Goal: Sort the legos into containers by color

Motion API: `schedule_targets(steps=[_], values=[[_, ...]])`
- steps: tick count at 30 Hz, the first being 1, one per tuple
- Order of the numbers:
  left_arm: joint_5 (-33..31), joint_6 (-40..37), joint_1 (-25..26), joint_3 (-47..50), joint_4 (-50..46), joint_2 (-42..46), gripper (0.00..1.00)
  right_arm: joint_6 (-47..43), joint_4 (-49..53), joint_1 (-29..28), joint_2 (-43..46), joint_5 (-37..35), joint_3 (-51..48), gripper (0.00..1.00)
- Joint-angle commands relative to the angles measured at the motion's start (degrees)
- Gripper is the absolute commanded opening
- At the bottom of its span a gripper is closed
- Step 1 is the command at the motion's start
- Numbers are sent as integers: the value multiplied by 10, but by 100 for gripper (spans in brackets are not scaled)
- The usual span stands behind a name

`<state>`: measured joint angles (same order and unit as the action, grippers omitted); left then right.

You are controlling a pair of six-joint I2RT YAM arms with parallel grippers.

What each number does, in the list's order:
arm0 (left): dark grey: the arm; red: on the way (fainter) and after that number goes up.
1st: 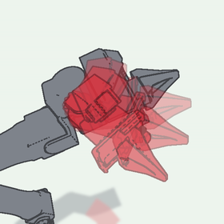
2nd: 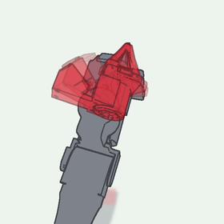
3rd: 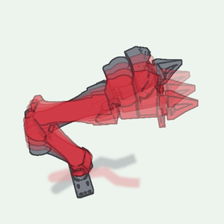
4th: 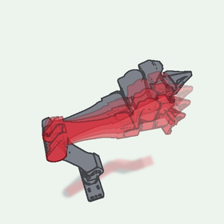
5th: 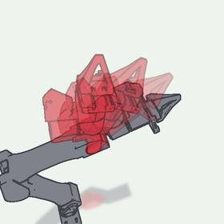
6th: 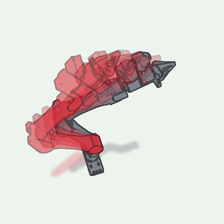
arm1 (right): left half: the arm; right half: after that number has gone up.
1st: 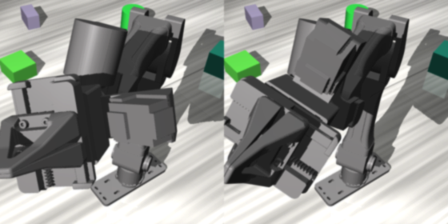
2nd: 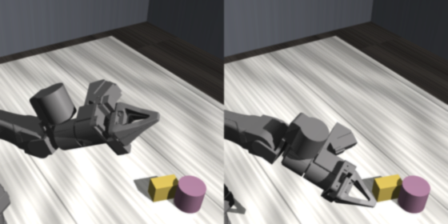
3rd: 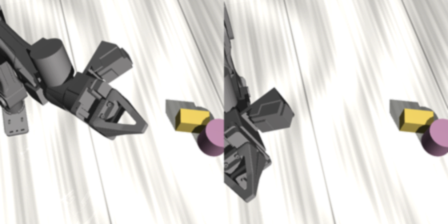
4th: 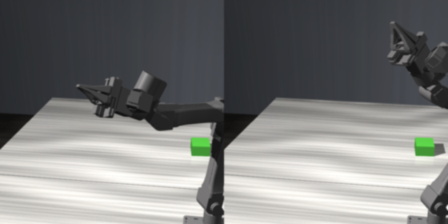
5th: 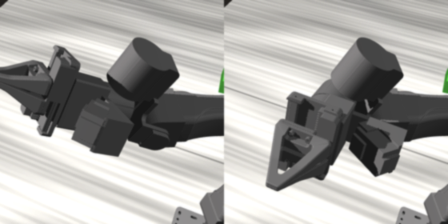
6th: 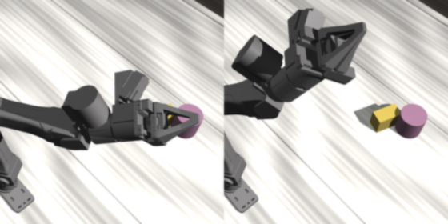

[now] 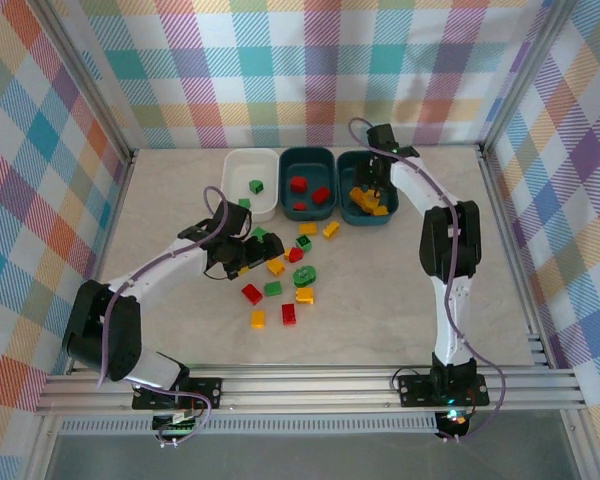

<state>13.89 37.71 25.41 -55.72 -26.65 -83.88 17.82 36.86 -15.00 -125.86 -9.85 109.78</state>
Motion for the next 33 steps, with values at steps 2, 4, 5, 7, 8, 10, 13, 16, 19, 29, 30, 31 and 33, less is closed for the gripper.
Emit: schedule_targets(steps=[2, 4, 5, 7, 8, 10, 13, 16, 19, 29, 30, 31, 33], values=[[-32, 14, 4, -2, -2, 11, 99, 16, -55, -14, 155, 2, -125, 70], [-45, 25, 4, 4, -4, 18, 99, 23, -83, -42, 218, -5, -199, 70], [-52, 31, 4, 6, -7, 18, 99, 28, -94, -62, 247, -9, -241, 70], [-58, 40, 4, 9, -11, 15, 99, 37, -112, -108, 292, -19, -309, 70], [-57, 44, 4, 11, -12, 13, 97, 42, -119, -133, 309, -23, -341, 70], [-48, 52, 6, 17, -5, 11, 95, 59, -127, -170, 335, -32, -396, 70], [-67, 74, 11, 21, -24, 8, 91, 91, -145, -193, 362, -20, -472, 69], [-86, 124, 14, 31, -47, 4, 87, 106, -140, -194, 375, -19, -512, 68], [-94, 185, 21, 59, -43, 6, 86, 101, -132, -193, 394, -33, -529, 68], [-122, 302, 49, 53, -89, -26, 81, 85, -126, -193, 429, -62, -536, 68], [-125, 306, 50, 52, -94, -34, 78, 85, -125, -193, 429, -64, -539, 68], [-126, 308, 50, 53, -97, -40, 76, 85, -126, -193, 430, -65, -540, 68], [-126, 309, 50, 56, -93, -54, 74, 85, -125, -193, 435, -70, -545, 68]])
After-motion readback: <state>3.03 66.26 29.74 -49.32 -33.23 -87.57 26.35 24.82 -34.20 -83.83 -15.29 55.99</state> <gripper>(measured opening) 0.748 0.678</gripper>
